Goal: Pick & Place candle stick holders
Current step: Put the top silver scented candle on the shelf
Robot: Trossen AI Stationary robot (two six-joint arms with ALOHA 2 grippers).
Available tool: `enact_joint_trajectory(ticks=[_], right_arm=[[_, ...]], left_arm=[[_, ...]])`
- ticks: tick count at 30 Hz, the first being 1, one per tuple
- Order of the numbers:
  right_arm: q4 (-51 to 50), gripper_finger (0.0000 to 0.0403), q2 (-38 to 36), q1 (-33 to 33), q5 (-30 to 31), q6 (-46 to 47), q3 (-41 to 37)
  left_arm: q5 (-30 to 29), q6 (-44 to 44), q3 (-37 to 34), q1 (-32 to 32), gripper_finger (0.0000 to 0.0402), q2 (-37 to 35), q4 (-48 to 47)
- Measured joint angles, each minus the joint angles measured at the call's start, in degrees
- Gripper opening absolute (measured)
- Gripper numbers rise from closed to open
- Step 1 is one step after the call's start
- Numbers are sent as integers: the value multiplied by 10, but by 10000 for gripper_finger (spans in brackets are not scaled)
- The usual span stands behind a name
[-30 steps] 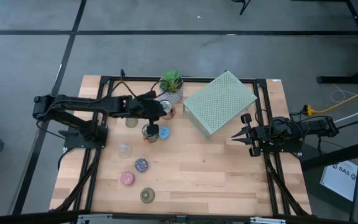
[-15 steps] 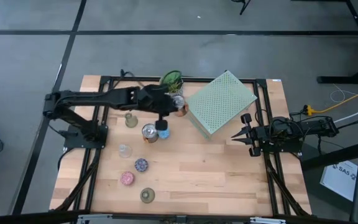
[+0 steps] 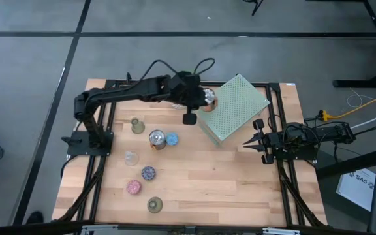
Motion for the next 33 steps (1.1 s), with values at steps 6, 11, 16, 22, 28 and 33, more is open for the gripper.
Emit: enact_joint_trajectory(ticks=[6,11,16,22,28,33], right_arm=[[0,43,0,0,0,0,0],[0,43,0,0,0,0,0],[0,43,0,0,0,0,0],[0,44,0,0,0,0,0],[0,44,0,0,0,0,0],[0,44,0,0,0,0,0]], left_arm=[[13,8,32,0,3,50,-10],[32,6,32,0,3,75,-12],[65,-18,32,5,3,78,-4],[77,-35,32,13,3,81,-4],[83,-35,33,12,3,90,11],[81,-40,33,15,5,96,32]])
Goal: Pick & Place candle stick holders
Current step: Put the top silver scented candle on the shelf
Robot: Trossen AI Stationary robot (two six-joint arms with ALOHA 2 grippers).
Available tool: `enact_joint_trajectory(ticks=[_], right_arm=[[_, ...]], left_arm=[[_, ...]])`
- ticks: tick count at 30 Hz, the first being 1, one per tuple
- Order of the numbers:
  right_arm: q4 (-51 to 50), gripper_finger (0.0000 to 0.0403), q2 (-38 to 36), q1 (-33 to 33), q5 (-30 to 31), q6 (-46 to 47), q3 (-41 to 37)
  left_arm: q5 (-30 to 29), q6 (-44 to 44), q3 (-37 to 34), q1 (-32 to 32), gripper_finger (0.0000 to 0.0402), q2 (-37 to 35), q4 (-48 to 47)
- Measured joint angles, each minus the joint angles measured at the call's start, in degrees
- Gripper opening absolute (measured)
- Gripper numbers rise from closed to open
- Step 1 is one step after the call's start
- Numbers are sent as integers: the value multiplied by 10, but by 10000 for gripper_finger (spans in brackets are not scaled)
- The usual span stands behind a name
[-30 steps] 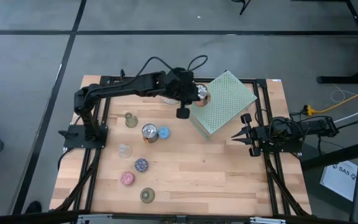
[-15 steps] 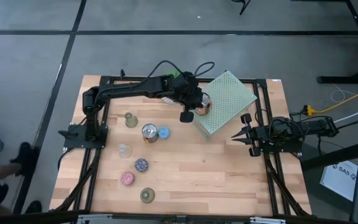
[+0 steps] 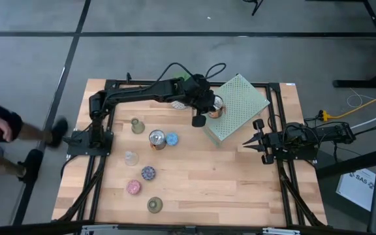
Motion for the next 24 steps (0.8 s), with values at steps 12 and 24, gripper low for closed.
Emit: enact_joint_trajectory(ticks=[12,24], right_arm=[[0,44,0,0,0,0,0],[0,44,0,0,0,0,0]], left_arm=[[-23,-40,0,-1,10,20,46],[-40,-60,0,0,50,39,93]])
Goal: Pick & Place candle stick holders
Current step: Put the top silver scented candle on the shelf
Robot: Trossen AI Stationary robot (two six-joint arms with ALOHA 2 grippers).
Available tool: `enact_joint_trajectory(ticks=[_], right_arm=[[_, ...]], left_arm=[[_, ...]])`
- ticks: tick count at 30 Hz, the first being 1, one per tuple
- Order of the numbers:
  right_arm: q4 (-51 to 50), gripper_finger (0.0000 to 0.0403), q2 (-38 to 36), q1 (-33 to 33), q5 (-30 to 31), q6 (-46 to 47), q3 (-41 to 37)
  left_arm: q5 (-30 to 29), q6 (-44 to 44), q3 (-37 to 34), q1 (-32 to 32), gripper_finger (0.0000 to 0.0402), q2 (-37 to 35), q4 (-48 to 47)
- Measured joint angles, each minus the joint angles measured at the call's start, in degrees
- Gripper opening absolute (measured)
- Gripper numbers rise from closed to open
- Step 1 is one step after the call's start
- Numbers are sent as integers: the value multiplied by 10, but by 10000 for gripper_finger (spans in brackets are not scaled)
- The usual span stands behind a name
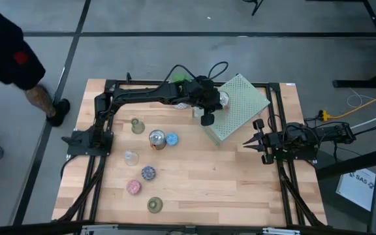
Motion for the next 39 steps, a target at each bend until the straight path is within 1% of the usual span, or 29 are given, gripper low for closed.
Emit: enact_joint_trajectory(ticks=[3,7,11,16,19,22,25,27,30,34,39], right_arm=[[0,44,0,0,0,0,0],[0,44,0,0,0,0,0],[0,44,0,0,0,0,0],[0,44,0,0,0,0,0],[0,43,0,0,0,0,0],[0,43,0,0,0,0,0],[0,43,0,0,0,0,0],[0,43,0,0,0,0,0],[0,43,0,0,-1,0,0],[0,43,0,0,0,0,0],[0,43,0,0,0,0,0]], left_arm=[[-17,0,0,0,77,0,-7],[-20,9,-2,0,113,-2,-23],[-21,28,-2,-7,138,-28,-29],[-31,40,-2,-15,147,-62,-60],[-52,44,-3,-16,147,-83,-84],[-56,40,-19,-19,142,-100,-84],[-58,31,-64,-26,134,-114,-59],[-73,22,-107,-30,128,-130,-27],[-107,10,-176,-36,117,-165,46],[-130,-20,-270,-43,105,-224,119],[-136,-49,-381,-47,95,-304,214]])
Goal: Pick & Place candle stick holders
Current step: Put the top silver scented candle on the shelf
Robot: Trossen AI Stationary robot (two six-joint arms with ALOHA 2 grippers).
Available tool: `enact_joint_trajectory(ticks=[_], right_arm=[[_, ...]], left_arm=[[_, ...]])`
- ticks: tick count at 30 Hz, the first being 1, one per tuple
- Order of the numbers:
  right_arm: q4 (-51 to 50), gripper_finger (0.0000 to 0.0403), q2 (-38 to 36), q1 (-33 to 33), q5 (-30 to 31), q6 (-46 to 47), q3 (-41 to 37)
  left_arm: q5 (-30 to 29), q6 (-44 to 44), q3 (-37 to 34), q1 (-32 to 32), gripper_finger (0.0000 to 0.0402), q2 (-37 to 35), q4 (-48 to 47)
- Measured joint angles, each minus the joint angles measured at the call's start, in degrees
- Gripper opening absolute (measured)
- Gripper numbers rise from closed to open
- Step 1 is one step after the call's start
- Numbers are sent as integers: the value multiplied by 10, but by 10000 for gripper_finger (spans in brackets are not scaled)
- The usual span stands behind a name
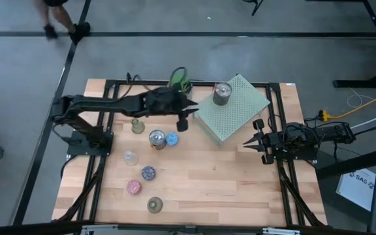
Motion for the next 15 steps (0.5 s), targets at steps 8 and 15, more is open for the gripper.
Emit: enact_joint_trajectory(ticks=[8,15], right_arm=[[0,43,0,0,0,0,0],[0,43,0,0,0,0,0]], left_arm=[[3,13,-77,-3,96,-49,57],[53,20,-83,-3,119,-33,55]])
